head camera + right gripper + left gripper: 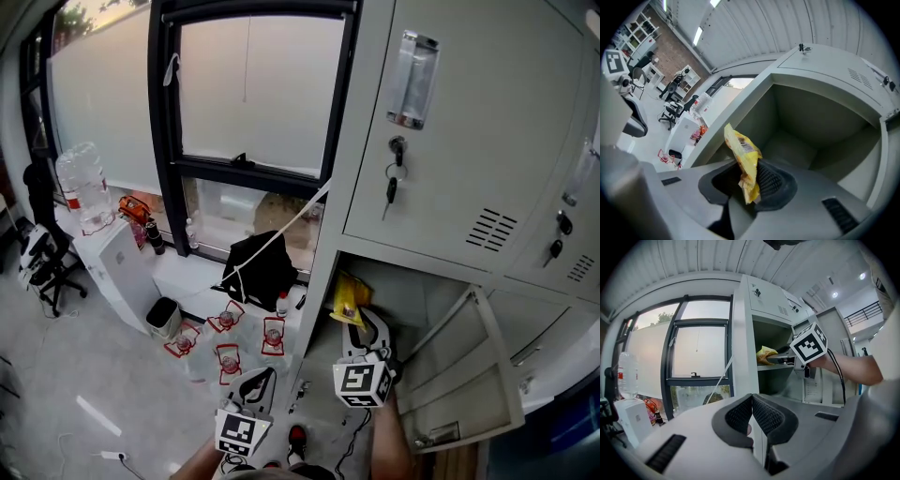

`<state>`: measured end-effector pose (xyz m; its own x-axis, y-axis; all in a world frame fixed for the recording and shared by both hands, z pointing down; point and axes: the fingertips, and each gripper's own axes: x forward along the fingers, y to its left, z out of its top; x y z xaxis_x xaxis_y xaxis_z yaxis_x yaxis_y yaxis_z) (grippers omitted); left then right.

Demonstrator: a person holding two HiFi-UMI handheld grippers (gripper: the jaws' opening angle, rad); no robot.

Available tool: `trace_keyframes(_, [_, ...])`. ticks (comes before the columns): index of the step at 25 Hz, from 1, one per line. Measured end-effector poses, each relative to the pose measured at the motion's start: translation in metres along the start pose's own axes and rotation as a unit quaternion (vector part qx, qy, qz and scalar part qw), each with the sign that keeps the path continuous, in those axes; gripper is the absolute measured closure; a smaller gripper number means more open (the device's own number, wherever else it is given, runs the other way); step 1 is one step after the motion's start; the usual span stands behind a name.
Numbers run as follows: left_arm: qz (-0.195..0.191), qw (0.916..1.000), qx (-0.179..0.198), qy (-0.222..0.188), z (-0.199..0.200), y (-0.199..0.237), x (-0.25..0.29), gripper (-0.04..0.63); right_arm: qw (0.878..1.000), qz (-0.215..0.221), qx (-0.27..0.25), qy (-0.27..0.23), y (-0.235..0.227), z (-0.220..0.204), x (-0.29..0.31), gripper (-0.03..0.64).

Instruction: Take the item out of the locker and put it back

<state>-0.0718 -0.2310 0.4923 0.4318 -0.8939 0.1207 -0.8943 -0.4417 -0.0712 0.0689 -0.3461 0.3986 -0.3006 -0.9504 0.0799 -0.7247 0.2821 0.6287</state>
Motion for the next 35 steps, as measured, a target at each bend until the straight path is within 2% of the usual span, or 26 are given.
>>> trace_keyframes(7, [0.012,0.9998,-0.008,0.013,-0.009,0.006,0.009,0.574,0.998,0.004,-0.057,0.013,0.008,-0.006,0.019,0.508])
trace_keyframes(14, [0.012,0.9996,-0.011,0.022,-0.015,0.006,0.009,0.574,0.997,0.007,-0.076,0.014,0.012,-0.009,0.025,0.497])
trace_keyframes(21, [0.010,0.9995,-0.013,0.026,-0.018,0.003,0.008,0.574,0.998,0.022,-0.066,0.014,0.019,-0.012,0.024,0.459])
trace_keyframes(22, [0.009,0.9995,-0.012,0.026,-0.018,0.003,0.007,0.574,0.998,0.030,-0.061,0.014,0.021,-0.013,0.024,0.441])
trace_keyframes(23, [0.009,0.9995,-0.012,0.027,-0.018,0.003,0.007,0.574,0.998,0.038,-0.057,0.014,0.024,-0.013,0.024,0.372])
trace_keyframes(27, [0.010,0.9995,-0.011,0.028,-0.019,0.004,0.007,0.574,0.998,0.040,-0.046,0.010,0.027,-0.014,0.024,0.301])
trace_keyframes(35, [0.013,0.9995,-0.009,0.026,-0.017,0.008,0.006,0.574,0.999,0.029,-0.037,0.010,0.021,-0.013,0.023,0.291])
